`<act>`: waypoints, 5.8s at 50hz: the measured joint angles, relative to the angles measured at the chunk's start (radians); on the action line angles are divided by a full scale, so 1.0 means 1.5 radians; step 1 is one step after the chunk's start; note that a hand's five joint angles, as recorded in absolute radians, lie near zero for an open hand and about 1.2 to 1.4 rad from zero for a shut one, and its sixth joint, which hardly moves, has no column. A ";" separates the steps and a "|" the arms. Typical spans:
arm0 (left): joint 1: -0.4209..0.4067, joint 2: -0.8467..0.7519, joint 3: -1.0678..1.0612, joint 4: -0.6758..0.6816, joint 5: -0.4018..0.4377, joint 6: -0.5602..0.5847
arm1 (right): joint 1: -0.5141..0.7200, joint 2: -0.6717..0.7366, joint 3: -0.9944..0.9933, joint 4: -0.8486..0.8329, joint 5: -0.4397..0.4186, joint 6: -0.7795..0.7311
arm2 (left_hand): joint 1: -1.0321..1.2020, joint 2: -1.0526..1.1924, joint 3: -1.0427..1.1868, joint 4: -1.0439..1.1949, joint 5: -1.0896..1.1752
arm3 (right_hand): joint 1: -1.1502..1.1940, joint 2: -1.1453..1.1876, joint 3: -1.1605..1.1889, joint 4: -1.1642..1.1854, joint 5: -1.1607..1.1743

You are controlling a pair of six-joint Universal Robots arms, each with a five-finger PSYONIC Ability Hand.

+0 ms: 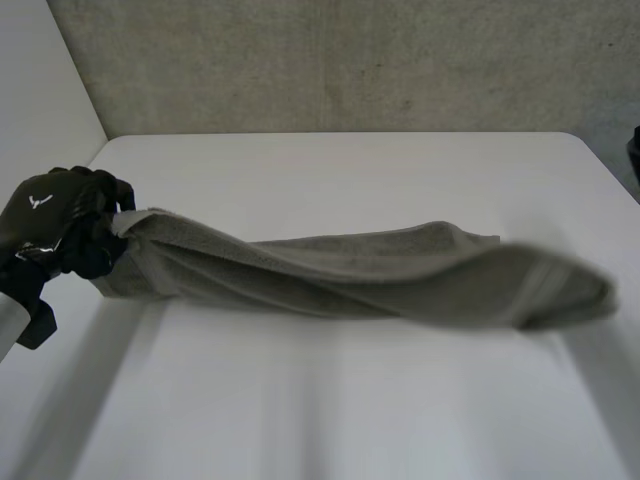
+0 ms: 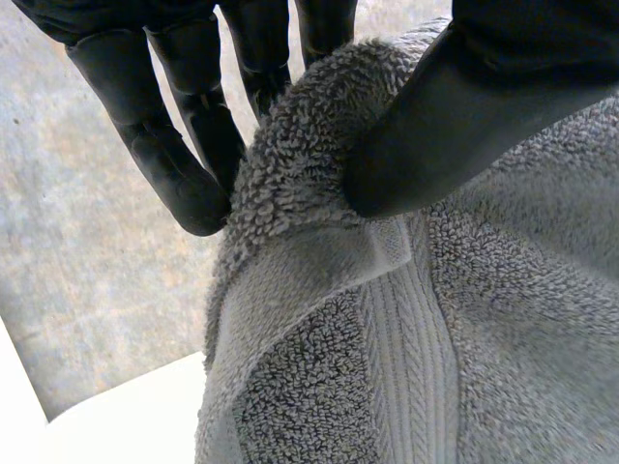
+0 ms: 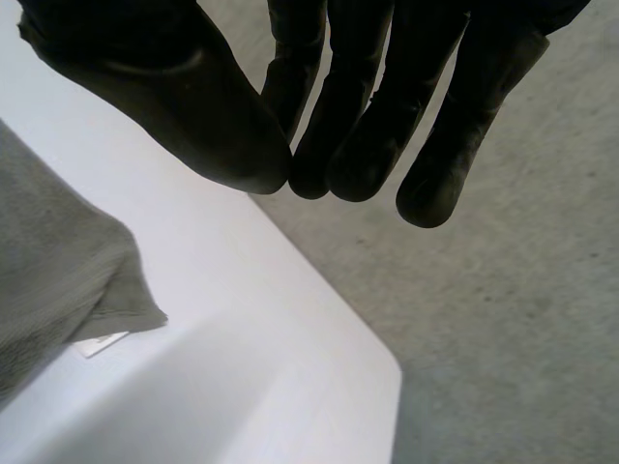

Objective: Fold the towel.

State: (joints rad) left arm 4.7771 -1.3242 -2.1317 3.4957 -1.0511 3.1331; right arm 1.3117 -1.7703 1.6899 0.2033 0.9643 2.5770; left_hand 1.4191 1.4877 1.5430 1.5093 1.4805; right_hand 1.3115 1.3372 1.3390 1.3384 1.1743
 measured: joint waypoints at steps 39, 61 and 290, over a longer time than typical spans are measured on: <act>-0.186 -0.494 0.587 -0.234 -0.201 0.201 | 0.362 0.353 -0.214 0.007 0.307 -0.018 | 0.000 0.000 0.001 0.000 0.000 | -0.546 -0.555 -0.558 -0.561 -0.591; -0.177 -0.507 0.384 -0.007 -0.204 0.199 | 0.408 0.214 0.300 -0.285 0.172 0.094 | 0.000 0.000 0.001 0.000 0.000 | -0.573 -0.591 -0.591 -0.596 -0.625; -0.248 -0.506 0.741 -0.269 -0.204 0.235 | 0.326 0.514 -0.598 0.012 0.391 -0.150 | 0.000 0.000 0.001 0.000 0.002 | 0.003 -0.022 -0.006 0.000 -0.013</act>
State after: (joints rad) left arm 4.4045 -2.0836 -1.0199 3.0927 -1.3576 3.4858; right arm 1.8006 -0.9992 0.7933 0.2221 1.5507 2.3522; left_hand 1.4191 1.4877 1.5452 1.5093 1.4838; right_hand 1.3167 1.3036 1.3299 1.3390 1.1548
